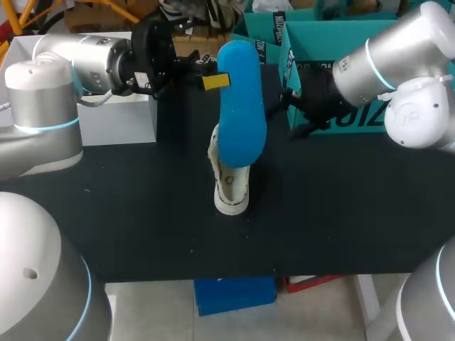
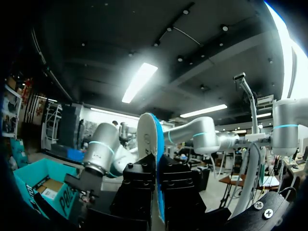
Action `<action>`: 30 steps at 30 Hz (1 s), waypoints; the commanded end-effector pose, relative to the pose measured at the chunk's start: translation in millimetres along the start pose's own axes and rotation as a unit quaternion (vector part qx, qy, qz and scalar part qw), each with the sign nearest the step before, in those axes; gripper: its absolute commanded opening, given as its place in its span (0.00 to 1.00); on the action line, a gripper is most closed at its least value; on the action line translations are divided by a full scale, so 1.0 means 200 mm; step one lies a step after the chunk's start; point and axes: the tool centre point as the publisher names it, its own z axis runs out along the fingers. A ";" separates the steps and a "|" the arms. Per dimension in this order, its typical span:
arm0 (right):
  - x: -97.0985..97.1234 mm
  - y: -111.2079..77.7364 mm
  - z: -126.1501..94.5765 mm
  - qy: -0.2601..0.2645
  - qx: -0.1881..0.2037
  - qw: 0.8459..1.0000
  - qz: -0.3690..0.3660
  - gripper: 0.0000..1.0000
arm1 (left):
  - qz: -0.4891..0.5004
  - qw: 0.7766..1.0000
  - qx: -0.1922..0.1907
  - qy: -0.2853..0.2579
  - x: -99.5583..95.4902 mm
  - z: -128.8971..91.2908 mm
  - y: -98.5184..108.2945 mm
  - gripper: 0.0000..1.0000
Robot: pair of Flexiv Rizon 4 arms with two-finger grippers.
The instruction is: Take the shoe out of the shoebox, open the shoe tongue, remove and reinsert the insole, then place the shoe into the shoebox
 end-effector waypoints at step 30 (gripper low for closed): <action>0.06 0.01 -0.04 0.207 0.018 0.978 0.030 1.00 | 0.001 1.000 0.000 -0.002 0.00 0.00 0.01 0.00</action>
